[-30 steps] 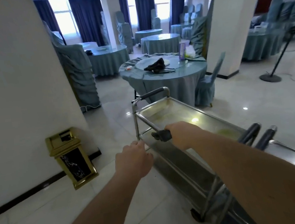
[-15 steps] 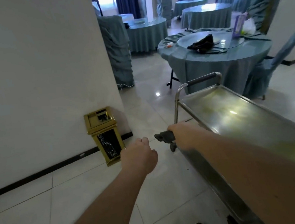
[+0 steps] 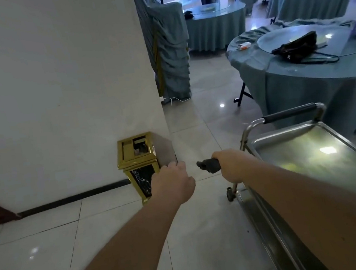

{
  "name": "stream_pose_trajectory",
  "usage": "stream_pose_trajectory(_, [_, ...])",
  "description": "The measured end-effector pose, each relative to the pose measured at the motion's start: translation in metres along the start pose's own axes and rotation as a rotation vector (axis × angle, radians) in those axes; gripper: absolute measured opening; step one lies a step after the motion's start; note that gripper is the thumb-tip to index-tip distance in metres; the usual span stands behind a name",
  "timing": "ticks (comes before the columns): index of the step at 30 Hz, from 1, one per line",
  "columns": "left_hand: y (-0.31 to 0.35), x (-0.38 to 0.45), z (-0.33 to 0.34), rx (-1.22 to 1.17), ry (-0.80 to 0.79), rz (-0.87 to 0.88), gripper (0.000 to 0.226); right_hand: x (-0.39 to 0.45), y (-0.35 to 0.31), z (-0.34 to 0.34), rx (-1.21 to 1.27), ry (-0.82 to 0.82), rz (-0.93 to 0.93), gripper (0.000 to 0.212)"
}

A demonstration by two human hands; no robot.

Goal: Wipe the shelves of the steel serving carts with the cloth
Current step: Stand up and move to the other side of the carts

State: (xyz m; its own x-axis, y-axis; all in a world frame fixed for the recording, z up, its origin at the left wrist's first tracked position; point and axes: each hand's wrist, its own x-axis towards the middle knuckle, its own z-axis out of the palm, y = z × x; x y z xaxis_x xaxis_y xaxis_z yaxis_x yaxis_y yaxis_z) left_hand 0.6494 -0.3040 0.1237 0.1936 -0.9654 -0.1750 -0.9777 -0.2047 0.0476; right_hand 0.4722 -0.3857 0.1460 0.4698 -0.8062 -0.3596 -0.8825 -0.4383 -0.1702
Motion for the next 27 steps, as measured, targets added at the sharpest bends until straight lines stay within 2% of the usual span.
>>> stream_pose_trajectory(7, [-0.024, 0.138, 0.009, -0.016, -0.054, 0.056, 0.056, 0.11, 0.023, -0.014, -0.006, -0.08, 0.075, 0.039])
stream_pose_trajectory(15, [-0.007, 0.298, 0.0, -0.094, -0.147, 0.316, 0.061, 0.214, 0.04, -0.032, 0.142, -0.097, 0.321, 0.042])
stream_pose_trajectory(21, [0.053, 0.364, -0.002, 0.017, -0.201, 0.534, 0.06, 0.217, 0.092, -0.035, 0.303, -0.099, 0.556, 0.036])
stream_pose_trajectory(27, [0.143, 0.388, 0.001, 0.068, -0.191, 0.758, 0.056, 0.175, 0.163, -0.031, 0.418, 0.103, 0.803, 0.034])
